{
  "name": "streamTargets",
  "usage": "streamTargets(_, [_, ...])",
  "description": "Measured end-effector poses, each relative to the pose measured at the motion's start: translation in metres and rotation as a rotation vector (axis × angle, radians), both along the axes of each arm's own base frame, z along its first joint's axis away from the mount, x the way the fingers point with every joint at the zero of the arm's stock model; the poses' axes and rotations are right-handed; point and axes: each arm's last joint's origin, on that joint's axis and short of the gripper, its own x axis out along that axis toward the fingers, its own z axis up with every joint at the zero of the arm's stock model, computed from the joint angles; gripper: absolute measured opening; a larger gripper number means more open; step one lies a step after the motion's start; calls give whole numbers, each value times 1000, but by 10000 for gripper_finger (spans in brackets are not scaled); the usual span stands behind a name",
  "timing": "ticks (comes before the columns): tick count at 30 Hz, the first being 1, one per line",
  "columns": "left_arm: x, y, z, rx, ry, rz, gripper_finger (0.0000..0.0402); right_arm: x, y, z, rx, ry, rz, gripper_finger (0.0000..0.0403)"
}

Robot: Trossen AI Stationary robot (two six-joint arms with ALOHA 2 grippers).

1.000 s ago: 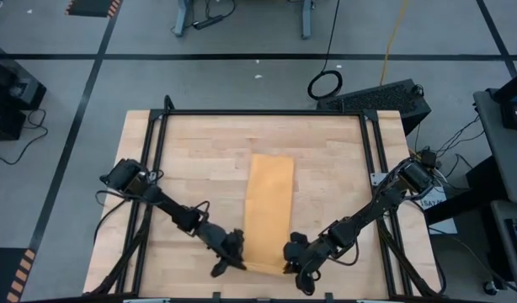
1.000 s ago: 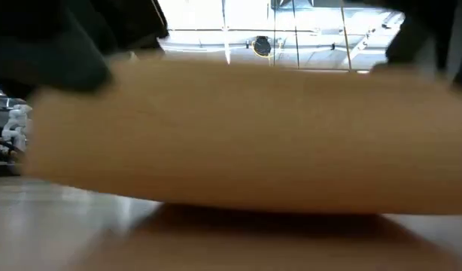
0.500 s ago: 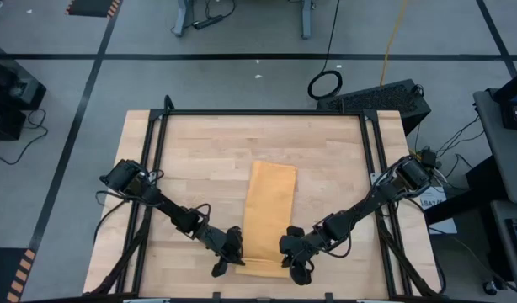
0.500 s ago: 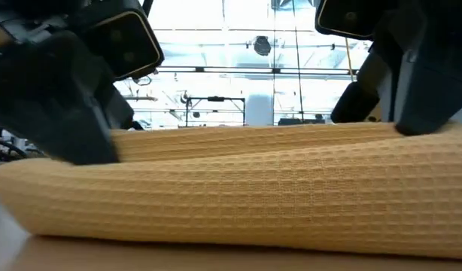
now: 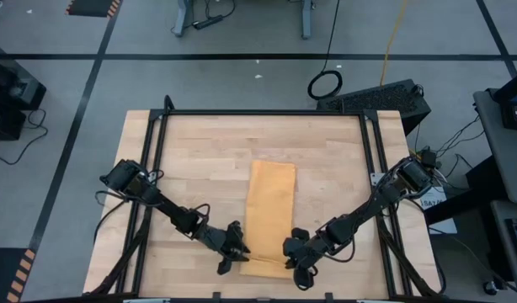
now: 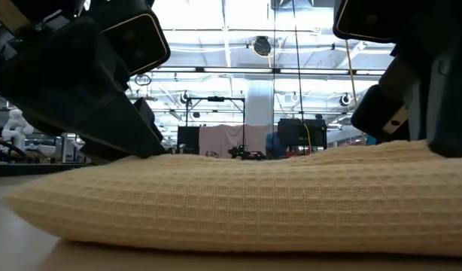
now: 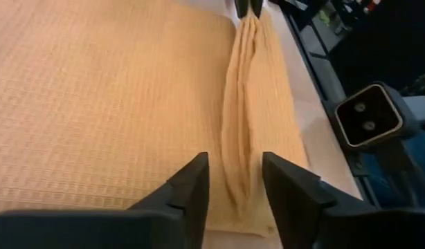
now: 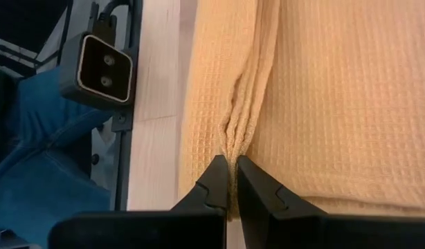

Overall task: Roll towel
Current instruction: Roll the yellow towel

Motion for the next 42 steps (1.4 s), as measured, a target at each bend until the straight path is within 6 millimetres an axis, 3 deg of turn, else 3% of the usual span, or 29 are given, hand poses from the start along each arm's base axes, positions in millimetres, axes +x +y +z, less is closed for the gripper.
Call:
streamTargets(8, [-1, -3, 1, 9, -15, -7, 157, 0, 0, 0, -11, -8, -9, 6])
streamTargets(21, [-21, -34, 19, 164, -200, -134, 157, -1, -2, -2, -29, 12, -46, 6])
streamTargets(26, [-31, -47, 14, 269, -233, -201, 157, -1, -3, -2, -30, 15, -48, 6])
streamTargets(29, [-35, -54, 15, 314, -281, -146, 160, -1, -3, -2, -23, 27, -63, 6])
streamTargets(33, [-40, -56, 11, 400, -272, -119, 188, -1, -3, -3, -12, 41, -84, 6])
streamTargets(42, [-46, -64, 14, 439, -315, -187, 296, -1, -3, -3, 14, 58, -118, 6])
